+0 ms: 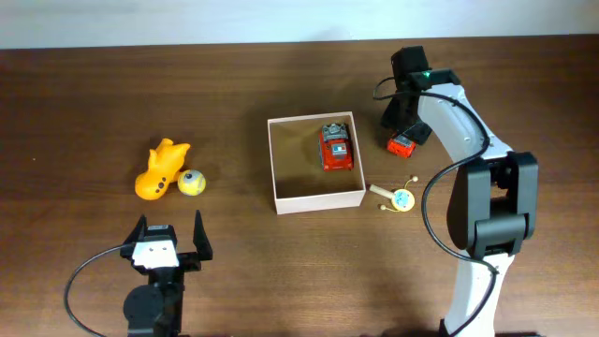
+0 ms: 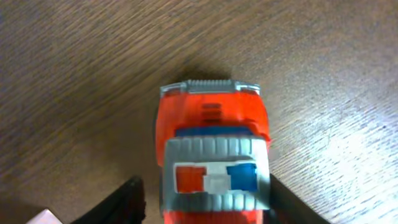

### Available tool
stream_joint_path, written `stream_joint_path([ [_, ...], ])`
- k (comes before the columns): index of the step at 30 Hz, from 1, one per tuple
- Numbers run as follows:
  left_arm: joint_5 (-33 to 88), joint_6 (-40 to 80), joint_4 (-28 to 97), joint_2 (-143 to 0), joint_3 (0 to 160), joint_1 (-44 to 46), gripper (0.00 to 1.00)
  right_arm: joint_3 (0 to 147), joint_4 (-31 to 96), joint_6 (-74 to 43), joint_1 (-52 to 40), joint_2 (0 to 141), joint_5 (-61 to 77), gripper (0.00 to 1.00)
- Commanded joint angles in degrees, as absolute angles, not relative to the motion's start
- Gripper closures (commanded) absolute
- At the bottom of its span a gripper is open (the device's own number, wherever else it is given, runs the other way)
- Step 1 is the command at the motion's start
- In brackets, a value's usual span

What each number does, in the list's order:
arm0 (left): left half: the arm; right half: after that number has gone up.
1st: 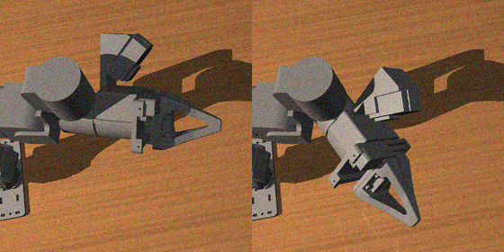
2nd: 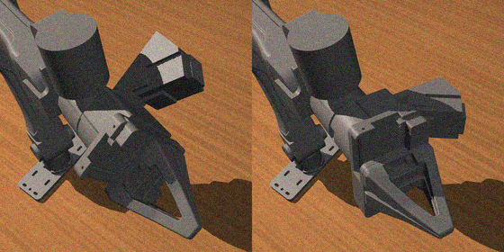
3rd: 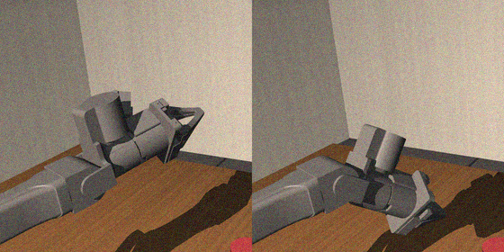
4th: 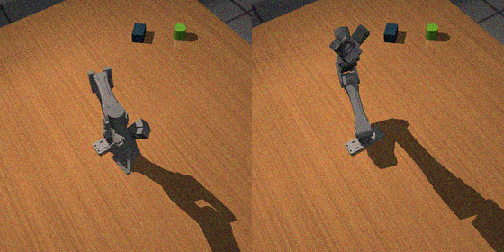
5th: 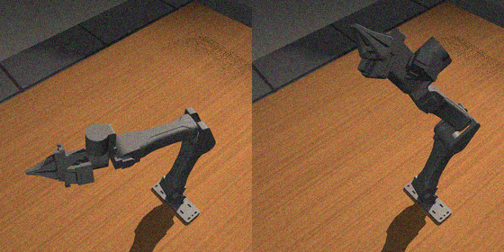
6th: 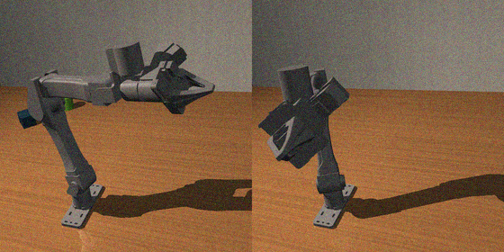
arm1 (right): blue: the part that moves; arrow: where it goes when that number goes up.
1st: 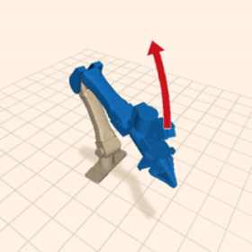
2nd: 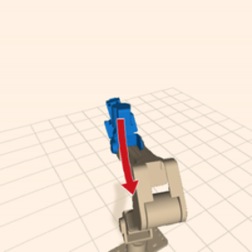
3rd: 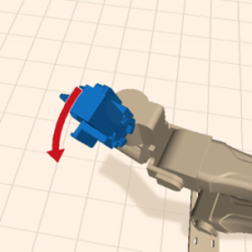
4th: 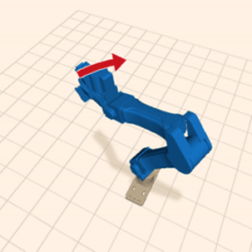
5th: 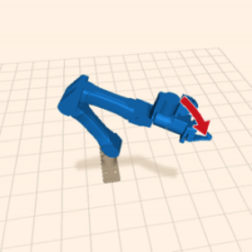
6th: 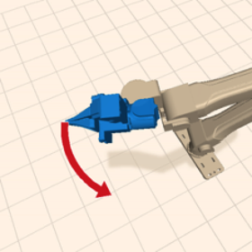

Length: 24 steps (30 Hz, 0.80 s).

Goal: Pack container
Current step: 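Lower the right gripper and grasp the back red fire truck, then lift the back truck and carry it left over the box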

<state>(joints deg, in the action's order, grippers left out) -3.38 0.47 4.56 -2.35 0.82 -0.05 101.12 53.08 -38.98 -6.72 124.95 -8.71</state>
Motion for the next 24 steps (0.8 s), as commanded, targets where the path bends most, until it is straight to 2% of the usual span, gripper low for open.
stream_joint_path([
  [1,-2.8,0.6,4.6,-1.9,0.5,0.1,0.01,100.5,53.1,-39.3,-6.3,125.9,-8.6,0.52],
  [4,-2.7,0.6,4.6,-1.9,0.5,0.1,0.01,100.5,53.3,-39.3,-6.3,125.9,-8.6,0.6],
  [9,-2.7,0.6,4.6,-1.9,0.5,0.1,0.01,100.5,54.0,-39.2,-6.3,125.9,-8.6,0.66],
  [24,-2.8,0.6,4.6,-1.9,0.5,0.1,0.01,103.4,54.7,-35.7,-6.3,123.1,-8.2,0.67],
])
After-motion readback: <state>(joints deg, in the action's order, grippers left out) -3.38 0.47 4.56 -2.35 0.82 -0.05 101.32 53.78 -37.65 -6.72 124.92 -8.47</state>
